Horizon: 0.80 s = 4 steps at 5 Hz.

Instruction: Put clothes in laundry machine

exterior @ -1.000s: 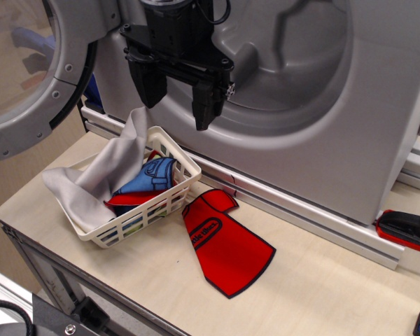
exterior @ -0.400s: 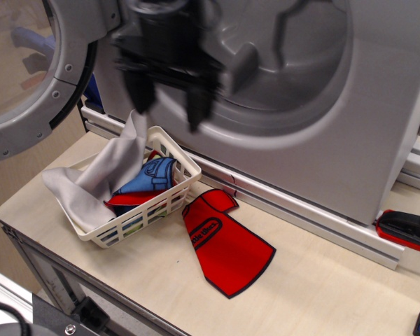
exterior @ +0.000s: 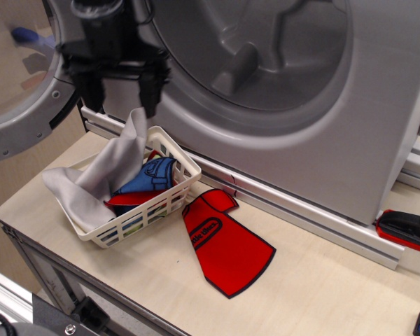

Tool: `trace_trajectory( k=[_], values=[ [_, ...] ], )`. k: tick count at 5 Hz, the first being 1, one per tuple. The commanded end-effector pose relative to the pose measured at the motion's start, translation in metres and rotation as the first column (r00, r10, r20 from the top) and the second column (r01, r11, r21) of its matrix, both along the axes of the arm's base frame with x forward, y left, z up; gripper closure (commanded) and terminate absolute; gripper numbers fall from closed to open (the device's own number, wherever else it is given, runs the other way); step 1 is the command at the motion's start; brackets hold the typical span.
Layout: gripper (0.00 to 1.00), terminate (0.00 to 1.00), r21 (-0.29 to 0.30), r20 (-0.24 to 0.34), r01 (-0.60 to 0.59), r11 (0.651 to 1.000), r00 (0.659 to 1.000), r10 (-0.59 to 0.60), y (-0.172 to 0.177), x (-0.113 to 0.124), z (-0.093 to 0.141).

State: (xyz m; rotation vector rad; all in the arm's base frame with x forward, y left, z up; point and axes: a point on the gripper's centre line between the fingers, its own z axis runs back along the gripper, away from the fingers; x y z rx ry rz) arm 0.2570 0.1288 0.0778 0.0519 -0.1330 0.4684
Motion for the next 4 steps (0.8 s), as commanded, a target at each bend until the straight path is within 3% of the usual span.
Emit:
trace_trajectory(
  k=[1, 2, 3, 4],
  values=[
    [0.0, 0.0, 0.069, 0.026, -0.17, 0.983, 0.985, 0.168, 0.035, -0.005, -0.034],
    [0.0, 0.0, 0.062, 0.016, -0.158, 0.985, 0.987, 0.158, 0.032, -0.007, -0.057],
    [0.0, 0.0, -0.013, 0.059, -0.204, 0.979, 0.977, 0.204, 0.022, -0.008, -0.066],
    [0.0, 0.0, -0.056, 0.054, -0.277, 0.959, 0.958, 0.28, 0.016, -0.009, -0.076]
  ],
)
